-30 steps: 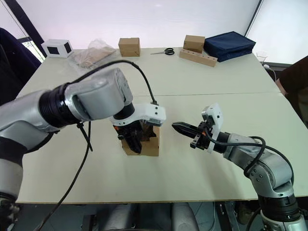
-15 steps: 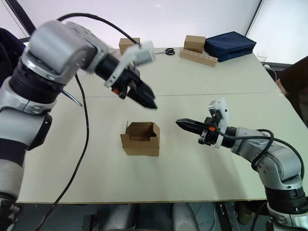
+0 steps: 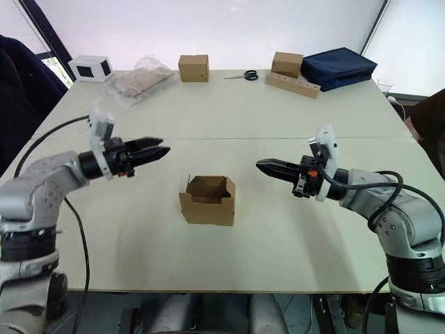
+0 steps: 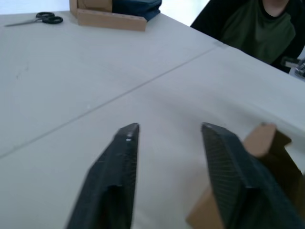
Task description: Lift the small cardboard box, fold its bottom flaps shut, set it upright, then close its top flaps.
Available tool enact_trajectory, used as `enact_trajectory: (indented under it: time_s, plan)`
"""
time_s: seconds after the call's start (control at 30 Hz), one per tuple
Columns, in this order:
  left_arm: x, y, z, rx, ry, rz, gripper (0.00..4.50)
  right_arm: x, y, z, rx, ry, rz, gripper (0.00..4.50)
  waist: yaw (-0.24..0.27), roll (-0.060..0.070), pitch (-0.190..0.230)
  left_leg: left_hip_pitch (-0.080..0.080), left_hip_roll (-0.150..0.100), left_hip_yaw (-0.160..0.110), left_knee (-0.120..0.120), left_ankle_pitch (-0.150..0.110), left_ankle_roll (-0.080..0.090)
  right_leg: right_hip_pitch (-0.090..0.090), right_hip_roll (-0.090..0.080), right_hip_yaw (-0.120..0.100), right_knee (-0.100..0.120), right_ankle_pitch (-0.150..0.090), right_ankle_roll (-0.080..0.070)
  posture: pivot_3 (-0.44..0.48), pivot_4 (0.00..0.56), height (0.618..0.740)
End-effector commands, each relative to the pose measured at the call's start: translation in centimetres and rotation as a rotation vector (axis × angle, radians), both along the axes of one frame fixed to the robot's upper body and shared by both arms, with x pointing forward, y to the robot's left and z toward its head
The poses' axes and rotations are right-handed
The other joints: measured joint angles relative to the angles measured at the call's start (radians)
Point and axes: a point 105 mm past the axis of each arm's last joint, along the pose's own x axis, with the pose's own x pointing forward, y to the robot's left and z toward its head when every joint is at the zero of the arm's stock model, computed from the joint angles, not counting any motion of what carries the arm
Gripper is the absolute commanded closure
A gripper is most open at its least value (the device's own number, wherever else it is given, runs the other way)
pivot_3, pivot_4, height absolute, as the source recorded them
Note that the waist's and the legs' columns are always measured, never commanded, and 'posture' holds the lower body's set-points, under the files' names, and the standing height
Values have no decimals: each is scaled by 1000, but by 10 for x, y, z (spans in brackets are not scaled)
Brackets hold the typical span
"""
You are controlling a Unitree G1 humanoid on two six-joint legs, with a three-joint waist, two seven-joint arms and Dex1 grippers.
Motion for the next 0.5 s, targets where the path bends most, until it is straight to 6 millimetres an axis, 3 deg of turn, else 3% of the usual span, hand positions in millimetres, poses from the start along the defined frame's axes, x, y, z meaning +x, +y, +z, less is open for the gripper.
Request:
enact_trajectory:
  time_s: [0.03,0.07,0.3,0.5]
  plan:
    - [-12,0,6,-17,-74,-16,4215,-7,7,1,-2,-40,44,4500,2,0,0,0,0,0,0,0,0,0,0,0,0,0,0,0,150,740]
    - [-15,0,2,-16,-69,-16,4448,-9,8,-1,1,-34,56,4500,2,0,0,0,0,0,0,0,0,0,0,-1,0,0,0,0,150,740]
    - [-32,-11,-13,9,-1,-128,4448,-20,21,-10,-3,9,114,4500,-2,0,0,1,0,0,0,0,0,1,1,-1,0,0,0,0,150,740]
    - [-20,-21,-12,25,-8,-170,4448,-14,33,-21,-43,-8,132,4500,-2,0,0,1,0,0,-1,0,0,1,1,-1,0,0,0,0,150,740]
